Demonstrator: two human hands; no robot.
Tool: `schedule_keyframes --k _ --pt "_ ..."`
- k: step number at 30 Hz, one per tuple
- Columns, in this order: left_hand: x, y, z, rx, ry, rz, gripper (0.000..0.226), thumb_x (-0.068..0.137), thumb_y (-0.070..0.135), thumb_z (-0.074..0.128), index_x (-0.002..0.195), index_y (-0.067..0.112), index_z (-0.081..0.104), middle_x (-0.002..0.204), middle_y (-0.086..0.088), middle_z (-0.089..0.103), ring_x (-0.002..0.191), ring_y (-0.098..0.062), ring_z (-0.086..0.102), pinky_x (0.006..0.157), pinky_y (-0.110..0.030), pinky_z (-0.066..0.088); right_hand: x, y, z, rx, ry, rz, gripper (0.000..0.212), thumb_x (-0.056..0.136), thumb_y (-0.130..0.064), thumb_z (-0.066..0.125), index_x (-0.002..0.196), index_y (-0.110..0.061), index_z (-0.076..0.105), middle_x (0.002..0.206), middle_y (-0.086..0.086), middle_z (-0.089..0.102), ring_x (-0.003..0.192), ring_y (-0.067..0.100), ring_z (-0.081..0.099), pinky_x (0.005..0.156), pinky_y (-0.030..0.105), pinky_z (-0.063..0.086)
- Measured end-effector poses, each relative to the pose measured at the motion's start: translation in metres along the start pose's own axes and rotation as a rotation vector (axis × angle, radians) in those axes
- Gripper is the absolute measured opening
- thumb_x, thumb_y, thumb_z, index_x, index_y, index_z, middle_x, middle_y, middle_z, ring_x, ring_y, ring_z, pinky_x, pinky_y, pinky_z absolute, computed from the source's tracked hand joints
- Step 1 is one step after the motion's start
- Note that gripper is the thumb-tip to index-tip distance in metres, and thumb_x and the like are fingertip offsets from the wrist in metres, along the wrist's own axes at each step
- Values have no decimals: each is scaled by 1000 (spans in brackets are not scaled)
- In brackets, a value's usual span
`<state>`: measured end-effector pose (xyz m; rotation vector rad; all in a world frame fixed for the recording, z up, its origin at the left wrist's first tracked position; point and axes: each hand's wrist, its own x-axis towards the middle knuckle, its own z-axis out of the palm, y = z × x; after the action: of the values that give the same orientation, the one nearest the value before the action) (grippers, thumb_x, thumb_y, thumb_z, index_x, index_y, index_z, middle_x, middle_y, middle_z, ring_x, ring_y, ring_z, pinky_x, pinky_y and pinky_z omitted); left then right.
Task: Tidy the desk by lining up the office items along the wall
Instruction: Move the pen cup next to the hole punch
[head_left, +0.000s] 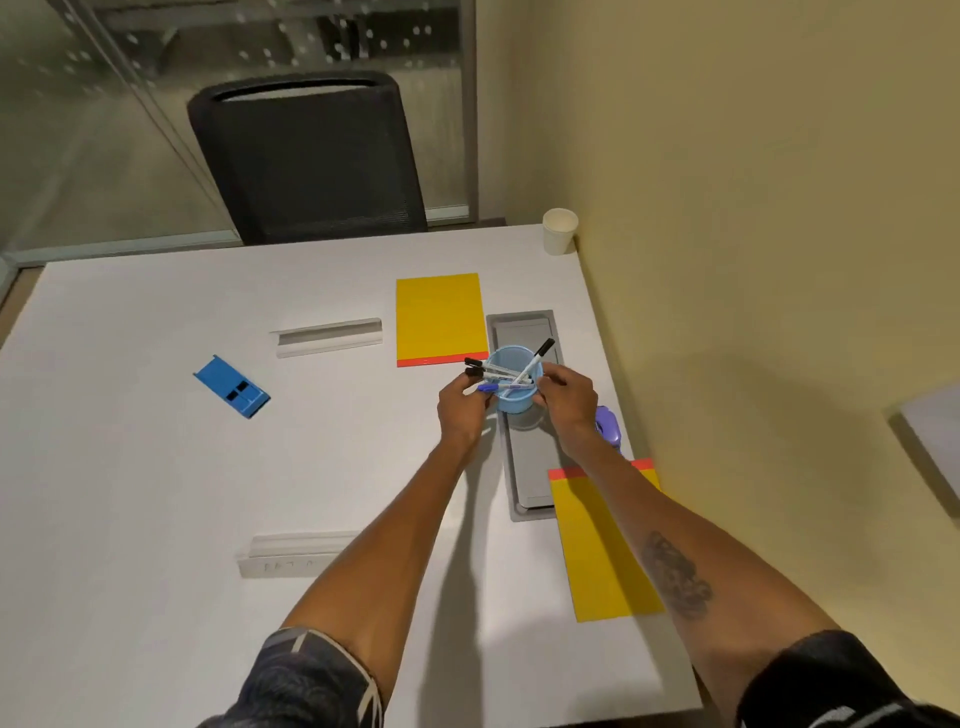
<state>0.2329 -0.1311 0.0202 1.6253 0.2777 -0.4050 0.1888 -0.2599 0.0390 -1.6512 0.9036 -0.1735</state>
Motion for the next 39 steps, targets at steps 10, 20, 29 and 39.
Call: schedule_keyframes --k 10,20,29,39 --pt "2 0 67 56 -102 -10 35 86 3 63 118 16 69 112 -8 71 102 -26 68 87 -42 59 34 20 -43 213 27 137 39 85 -2 52 69 -31 73 81 -3 69 85 22 64 74 38 55" --pt "1 4 106 -16 -227 -18 43 88 -10 56 127 8 62 109 -7 67 80 -6 65 63 -17 58 58 30 -66 444 18 183 34 89 -6 48 115 -16 69 99 9 68 90 22 64 83 40 56" --pt "13 -1 123 -34 -252 -40 51 84 -12 59 131 6 59 125 -12 65 107 -29 65 86 -35 58 67 40 -70 546 -16 174 34 97 -18 50 127 -7 59 124 16 64 113 25 63 103 43 49" --pt "10 -1 129 -51 -274 -53 44 89 -8 56 131 6 58 129 -14 63 100 -24 65 69 -19 59 68 42 -75 567 18 176 36 98 -24 52 129 -7 58 127 15 63 117 26 62 105 45 47"
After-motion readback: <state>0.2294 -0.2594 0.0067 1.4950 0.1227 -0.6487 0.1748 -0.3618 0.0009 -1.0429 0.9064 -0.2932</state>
